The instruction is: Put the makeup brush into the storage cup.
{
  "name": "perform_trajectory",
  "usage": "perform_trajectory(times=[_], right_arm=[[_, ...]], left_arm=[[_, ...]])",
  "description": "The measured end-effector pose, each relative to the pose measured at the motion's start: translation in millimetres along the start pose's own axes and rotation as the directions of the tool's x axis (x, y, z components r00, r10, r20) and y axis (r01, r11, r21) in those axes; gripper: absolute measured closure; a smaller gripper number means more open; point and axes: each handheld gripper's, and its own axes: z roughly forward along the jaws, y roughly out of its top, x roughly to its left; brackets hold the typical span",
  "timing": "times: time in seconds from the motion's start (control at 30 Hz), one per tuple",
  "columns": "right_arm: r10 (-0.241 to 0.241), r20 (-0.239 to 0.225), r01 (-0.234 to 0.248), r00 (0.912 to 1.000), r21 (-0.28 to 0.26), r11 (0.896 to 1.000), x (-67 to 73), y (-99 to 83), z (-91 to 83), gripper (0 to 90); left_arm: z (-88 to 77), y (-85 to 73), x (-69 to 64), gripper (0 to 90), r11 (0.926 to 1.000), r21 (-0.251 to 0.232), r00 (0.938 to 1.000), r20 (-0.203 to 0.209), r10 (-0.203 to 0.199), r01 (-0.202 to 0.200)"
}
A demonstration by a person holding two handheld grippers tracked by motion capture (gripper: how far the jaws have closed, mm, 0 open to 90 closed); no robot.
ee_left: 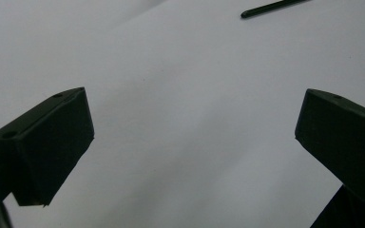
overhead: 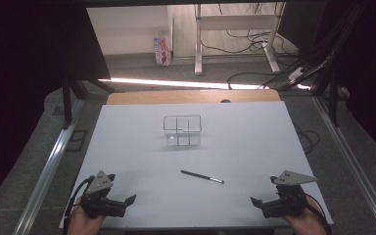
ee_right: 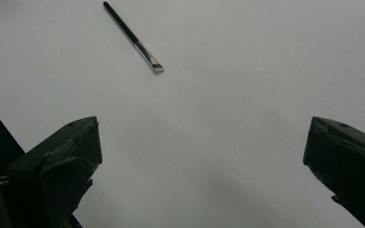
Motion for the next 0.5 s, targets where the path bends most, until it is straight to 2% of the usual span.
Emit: perform_trajectory(times=[0.23,0.5], right_arm=[[-0.008,-0.002,0.008,1.0000,0.004,1.000,0.2,0.3,2.0,0.0],[-0.043,0.021,0.043,0.9988,0.038,0.998,1.5,0.7,5.0,0.0]], left_arm=[[-1.4,-1.3,3.8,0.0,0.9994,-0.020,0.9995,0.018,-0.026,0.027],[-1.2,-1.0,2.9,0.0,0.9996,-0.028,0.9999,0.012,-0.011,0.011]])
